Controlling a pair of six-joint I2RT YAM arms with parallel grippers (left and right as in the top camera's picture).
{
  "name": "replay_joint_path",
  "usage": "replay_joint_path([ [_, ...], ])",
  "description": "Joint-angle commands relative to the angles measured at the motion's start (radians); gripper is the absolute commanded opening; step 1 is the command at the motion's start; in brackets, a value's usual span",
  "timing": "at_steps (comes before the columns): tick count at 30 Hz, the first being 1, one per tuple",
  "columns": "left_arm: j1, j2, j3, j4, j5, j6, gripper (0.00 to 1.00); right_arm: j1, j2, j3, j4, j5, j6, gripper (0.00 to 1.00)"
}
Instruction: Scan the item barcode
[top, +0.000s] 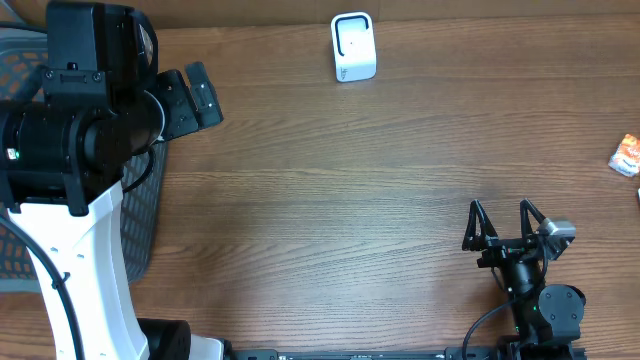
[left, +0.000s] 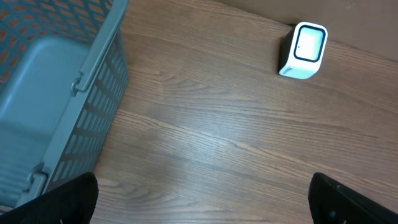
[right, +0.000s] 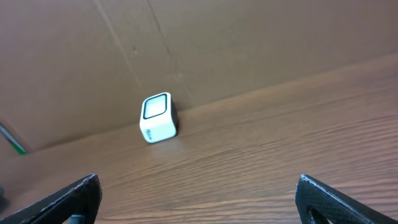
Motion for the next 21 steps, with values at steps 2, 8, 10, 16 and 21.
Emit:
replay_joint_path([
  [2,0.0,0.001,0.002,0.002,-0.009,0.009,1.0,0.008,-0.011,-0.011,0.001,0.021,-0.166,1.0],
  [8,0.0,0.001,0.002,0.002,-0.01,0.008,1.0,0.008,-0.011,-0.011,0.001,0.021,-0.246,1.0],
  [10,0.0,0.001,0.002,0.002,-0.01,0.009,1.0,0.008,-0.011,-0.011,0.001,0.018,-0.245,1.0],
  [16,0.0,0.001,0.002,0.002,-0.01,0.009,1.0,0.008,-0.011,-0.011,0.002,0.018,-0.242,1.0],
  [21,0.0,0.001,0.002,0.002,-0.009,0.009,1.0,0.008,-0.011,-0.011,0.003,0.018,-0.242,1.0],
])
